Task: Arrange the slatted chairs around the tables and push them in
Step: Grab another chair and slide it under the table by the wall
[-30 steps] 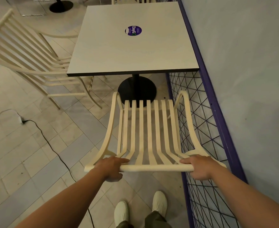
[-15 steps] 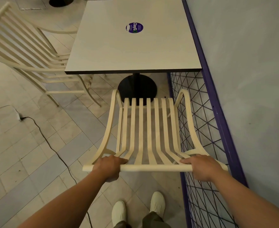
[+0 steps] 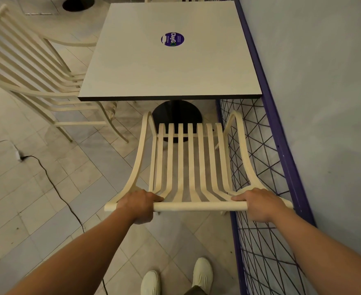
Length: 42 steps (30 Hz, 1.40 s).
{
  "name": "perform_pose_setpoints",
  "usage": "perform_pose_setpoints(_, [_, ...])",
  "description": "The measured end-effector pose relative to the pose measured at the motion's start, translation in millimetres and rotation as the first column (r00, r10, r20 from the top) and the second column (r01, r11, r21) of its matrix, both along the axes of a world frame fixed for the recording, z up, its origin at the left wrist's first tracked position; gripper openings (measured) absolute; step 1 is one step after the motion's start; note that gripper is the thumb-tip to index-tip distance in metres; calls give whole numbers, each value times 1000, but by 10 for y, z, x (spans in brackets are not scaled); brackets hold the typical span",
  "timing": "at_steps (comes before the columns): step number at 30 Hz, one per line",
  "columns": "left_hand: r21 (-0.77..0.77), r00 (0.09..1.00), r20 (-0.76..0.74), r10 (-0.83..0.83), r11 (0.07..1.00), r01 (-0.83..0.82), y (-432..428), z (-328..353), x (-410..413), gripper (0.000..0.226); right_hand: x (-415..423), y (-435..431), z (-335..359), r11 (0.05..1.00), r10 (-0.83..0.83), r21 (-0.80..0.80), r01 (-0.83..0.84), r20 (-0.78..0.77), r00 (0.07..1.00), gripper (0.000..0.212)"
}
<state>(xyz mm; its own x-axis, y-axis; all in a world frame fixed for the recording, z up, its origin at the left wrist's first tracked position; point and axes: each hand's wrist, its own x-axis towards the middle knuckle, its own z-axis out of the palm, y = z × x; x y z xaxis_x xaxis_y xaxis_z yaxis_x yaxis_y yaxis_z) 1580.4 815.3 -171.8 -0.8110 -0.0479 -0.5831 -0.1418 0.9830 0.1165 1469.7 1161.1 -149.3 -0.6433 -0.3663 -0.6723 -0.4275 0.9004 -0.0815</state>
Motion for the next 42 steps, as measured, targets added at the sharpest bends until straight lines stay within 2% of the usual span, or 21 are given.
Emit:
perform_pose_setpoints(14, [0, 1000, -29, -7, 1000, 7, -64, 32, -313, 52, -302, -76, -13, 1000, -4, -15, 5, 17, 1000, 67])
perform_pose_setpoints(26, [57, 1000, -3, 4, 998, -4, -61, -20, -287, 55, -290, -83, 3, 999, -27, -24, 28, 64, 998, 68])
perform_pose_setpoints(42, [55, 1000, -13, -23, 998, 24, 131, -37, -21, 54, -67, 81, 31, 999, -34, 16, 33, 93, 995, 65])
